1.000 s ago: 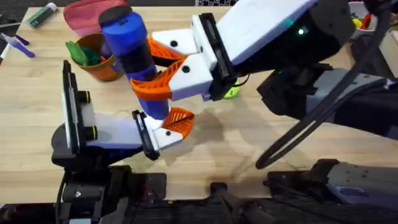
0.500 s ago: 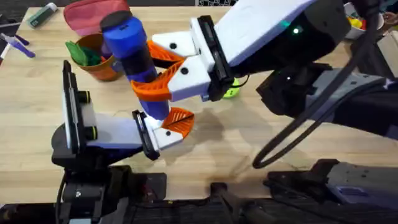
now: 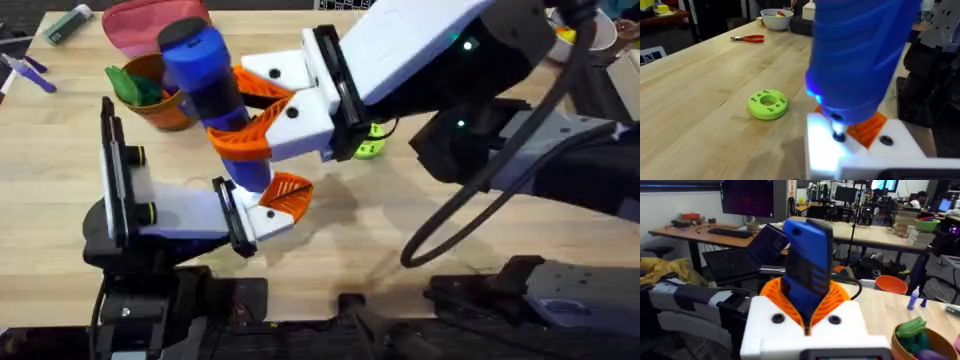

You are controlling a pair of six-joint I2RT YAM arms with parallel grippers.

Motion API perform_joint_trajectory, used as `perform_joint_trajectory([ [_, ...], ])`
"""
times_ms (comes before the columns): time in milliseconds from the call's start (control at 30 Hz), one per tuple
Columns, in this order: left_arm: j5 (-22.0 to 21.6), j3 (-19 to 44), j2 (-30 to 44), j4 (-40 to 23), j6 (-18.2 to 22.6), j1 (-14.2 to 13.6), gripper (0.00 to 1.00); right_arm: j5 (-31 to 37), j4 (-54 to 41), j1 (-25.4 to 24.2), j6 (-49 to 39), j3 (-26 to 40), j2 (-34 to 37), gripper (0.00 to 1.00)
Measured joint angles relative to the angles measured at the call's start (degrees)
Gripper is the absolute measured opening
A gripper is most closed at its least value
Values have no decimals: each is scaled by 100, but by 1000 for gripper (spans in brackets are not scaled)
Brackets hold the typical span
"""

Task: Pick up the gripper from the table and insert it into the empty holder that is missing its gripper. Then pick up a screw, insert it into the mounting hole, and use the screwdriver to tighten it. Finally, clean up the table by picking up the vegetable and placing it into the bucket.

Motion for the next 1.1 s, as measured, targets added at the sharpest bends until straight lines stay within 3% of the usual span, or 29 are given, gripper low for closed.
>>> perform_joint_trajectory([
  [333,0,0,0,0,2,0,6,-46,-352,7,96,286,39,24],
  [633,2,0,0,0,2,0,6,-37,-3170,13,-629,2238,27,24],
  [800,2,0,0,0,2,0,6,-37,-4023,-12,-995,2587,-86,24],
  [900,2,0,0,0,2,0,6,20,-5067,-142,-1248,2753,-114,24],
  [1000,2,0,0,0,2,0,6,495,-6575,-408,-1672,2975,-116,24],
  [1100,2,0,0,0,2,0,6,1465,-8237,-644,-2302,3312,-114,24],
])
